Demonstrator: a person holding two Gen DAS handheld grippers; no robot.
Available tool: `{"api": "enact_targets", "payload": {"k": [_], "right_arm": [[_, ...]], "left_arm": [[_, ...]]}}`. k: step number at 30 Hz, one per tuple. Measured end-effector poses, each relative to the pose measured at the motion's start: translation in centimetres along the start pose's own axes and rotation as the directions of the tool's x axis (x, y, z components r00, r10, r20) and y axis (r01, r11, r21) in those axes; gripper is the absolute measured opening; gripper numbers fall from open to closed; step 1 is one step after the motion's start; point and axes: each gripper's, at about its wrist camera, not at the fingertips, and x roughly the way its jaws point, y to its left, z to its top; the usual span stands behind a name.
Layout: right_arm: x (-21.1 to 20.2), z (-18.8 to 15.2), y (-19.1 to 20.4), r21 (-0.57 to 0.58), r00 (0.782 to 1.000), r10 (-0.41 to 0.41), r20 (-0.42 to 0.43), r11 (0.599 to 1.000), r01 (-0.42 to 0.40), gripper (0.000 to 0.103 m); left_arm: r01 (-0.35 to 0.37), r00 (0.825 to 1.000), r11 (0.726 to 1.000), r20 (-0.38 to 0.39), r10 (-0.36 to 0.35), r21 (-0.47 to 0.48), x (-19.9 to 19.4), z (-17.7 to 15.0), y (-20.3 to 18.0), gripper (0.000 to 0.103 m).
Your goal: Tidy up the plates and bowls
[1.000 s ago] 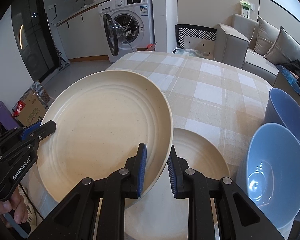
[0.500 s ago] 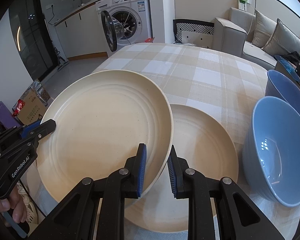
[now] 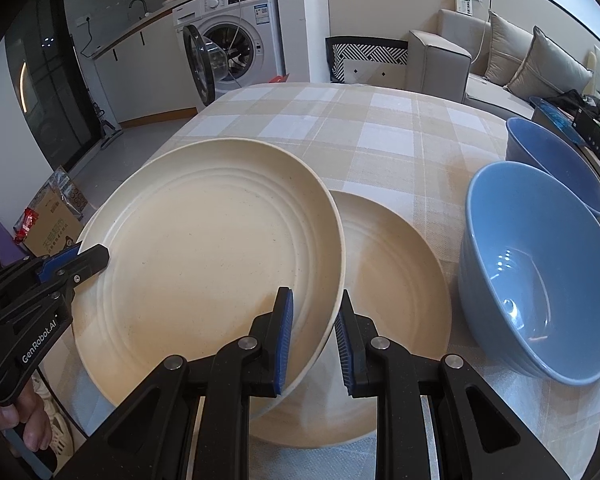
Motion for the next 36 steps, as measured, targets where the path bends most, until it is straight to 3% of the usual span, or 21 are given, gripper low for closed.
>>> {"api": "enact_targets", "payload": {"k": [36], "right_arm": [[0.0, -2.7, -3.5, 0.090, 0.995, -0.105, -0.005, 0.990, 0.105, 0.020]], "left_arm": [[0.068, 0.997, 0.994, -0.028, -0.066, 0.082, 2.5, 0.2, -3.8, 0.013]]}}
